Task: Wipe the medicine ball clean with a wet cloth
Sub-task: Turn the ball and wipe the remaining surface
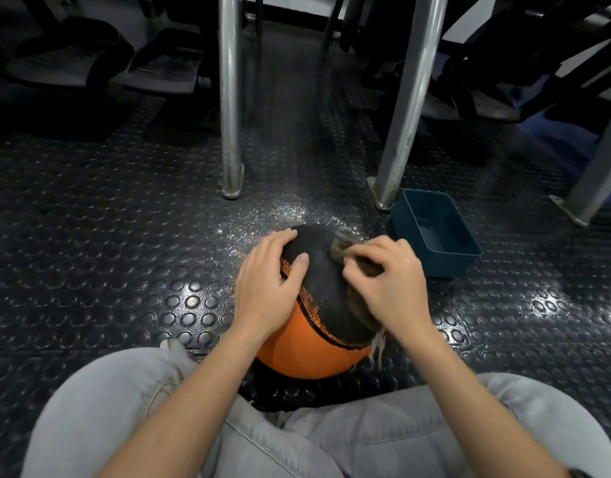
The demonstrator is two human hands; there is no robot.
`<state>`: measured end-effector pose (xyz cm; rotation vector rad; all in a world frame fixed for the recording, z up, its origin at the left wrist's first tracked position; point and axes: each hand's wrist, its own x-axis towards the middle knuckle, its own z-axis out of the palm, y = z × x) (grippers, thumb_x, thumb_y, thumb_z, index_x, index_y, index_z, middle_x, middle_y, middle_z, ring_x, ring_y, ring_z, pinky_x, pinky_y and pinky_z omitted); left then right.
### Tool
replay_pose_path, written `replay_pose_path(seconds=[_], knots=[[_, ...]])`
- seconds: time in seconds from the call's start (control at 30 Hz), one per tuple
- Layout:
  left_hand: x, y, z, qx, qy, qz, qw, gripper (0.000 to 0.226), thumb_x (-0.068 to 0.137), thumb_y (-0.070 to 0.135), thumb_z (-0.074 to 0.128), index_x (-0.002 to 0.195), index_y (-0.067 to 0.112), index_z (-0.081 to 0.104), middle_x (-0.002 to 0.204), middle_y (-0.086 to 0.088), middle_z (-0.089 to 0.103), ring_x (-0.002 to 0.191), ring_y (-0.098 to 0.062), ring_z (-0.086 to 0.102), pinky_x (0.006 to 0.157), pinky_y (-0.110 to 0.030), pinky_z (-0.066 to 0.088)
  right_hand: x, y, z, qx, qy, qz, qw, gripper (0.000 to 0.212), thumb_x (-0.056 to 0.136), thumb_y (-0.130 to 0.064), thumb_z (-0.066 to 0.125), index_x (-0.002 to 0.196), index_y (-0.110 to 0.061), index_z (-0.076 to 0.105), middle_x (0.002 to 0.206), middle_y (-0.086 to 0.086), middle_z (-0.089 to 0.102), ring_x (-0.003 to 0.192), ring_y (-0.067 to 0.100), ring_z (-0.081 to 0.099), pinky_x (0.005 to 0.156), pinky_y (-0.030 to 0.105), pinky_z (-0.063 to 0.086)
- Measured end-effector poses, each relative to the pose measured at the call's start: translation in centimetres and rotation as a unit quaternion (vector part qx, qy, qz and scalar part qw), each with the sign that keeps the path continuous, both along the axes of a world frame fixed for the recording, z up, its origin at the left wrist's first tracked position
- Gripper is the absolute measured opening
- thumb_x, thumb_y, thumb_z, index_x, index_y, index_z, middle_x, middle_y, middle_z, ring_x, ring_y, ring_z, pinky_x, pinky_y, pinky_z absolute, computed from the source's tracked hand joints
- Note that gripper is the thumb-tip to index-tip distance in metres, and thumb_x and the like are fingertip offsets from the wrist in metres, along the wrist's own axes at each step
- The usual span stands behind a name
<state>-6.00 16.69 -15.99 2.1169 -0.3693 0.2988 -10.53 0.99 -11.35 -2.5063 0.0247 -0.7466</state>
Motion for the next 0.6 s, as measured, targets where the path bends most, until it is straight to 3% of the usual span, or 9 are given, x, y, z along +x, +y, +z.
replay_pose_path(seconds=[0.1,0.17,0.3,0.37,0.53,0.6], knots=[[-0.5,-0.6,0.2,0.017,-0.008,0.012,1.0,0.062,0.085,0.058,0.029,0.131,0.023,0.05,0.133,0.011,0.05,0.124,-0.006,0.04,0.101,-0.022,0.027,2.6,-1.8,0.8,0.074,0.071,-0.046,0.994,0.012,0.083,-0.02,0.066,0.092,-0.019,0.075,0.085,-0.009,0.063,0.089,0.02,0.056,0.08,0.029,0.042],[-0.4,-0.7,0.3,0.017,-0.005,0.035,0.999,0.061,0.085,0.057,0.03,0.13,0.022,0.051,0.133,0.01,0.05,0.123,-0.008,0.042,0.101,-0.025,0.029,2.5,-0.9,1.0,0.049,0.084,-0.051,0.994,0.014,0.085,-0.023,0.064,0.096,-0.02,0.074,0.089,-0.01,0.062,0.091,0.019,0.054,0.078,0.031,0.041],[-0.5,0.1,0.0,-0.02,0.005,0.037,0.999,0.065,0.082,0.06,0.028,0.129,0.021,0.052,0.131,0.009,0.051,0.12,-0.005,0.041,0.098,-0.026,0.034,-1.6,2.7,0.5,-0.055,-0.017,0.034,0.998,0.018,0.082,-0.028,0.06,0.085,-0.02,0.075,0.083,-0.008,0.065,0.077,0.017,0.048,0.065,0.029,0.042],[-0.6,0.2,-0.2,-0.023,-0.003,0.022,0.999,0.064,0.083,0.058,0.03,0.129,0.019,0.052,0.131,0.008,0.051,0.121,-0.005,0.04,0.098,-0.026,0.033,-1.4,1.9,0.5,-0.066,-0.015,0.053,0.996,0.015,0.083,-0.026,0.062,0.087,-0.019,0.075,0.084,-0.008,0.065,0.077,0.016,0.046,0.066,0.028,0.041],[-0.9,-0.3,0.0,0.003,-0.011,0.021,1.0,0.063,0.084,0.058,0.03,0.131,0.022,0.051,0.133,0.01,0.05,0.123,-0.005,0.04,0.099,-0.021,0.029,3.5,-2.2,0.5,0.069,0.105,-0.04,0.991,0.018,0.089,-0.023,0.062,0.102,-0.017,0.073,0.094,-0.007,0.063,0.099,0.021,0.056,0.085,0.035,0.045],[-1.0,-0.2,0.0,-0.002,-0.014,0.027,1.0,0.063,0.083,0.058,0.03,0.13,0.021,0.052,0.132,0.01,0.05,0.122,-0.005,0.04,0.099,-0.023,0.029,3.5,-2.0,0.4,0.068,0.112,-0.061,0.99,0.018,0.09,-0.023,0.061,0.103,-0.018,0.072,0.098,-0.006,0.064,0.101,0.021,0.055,0.084,0.031,0.042]])
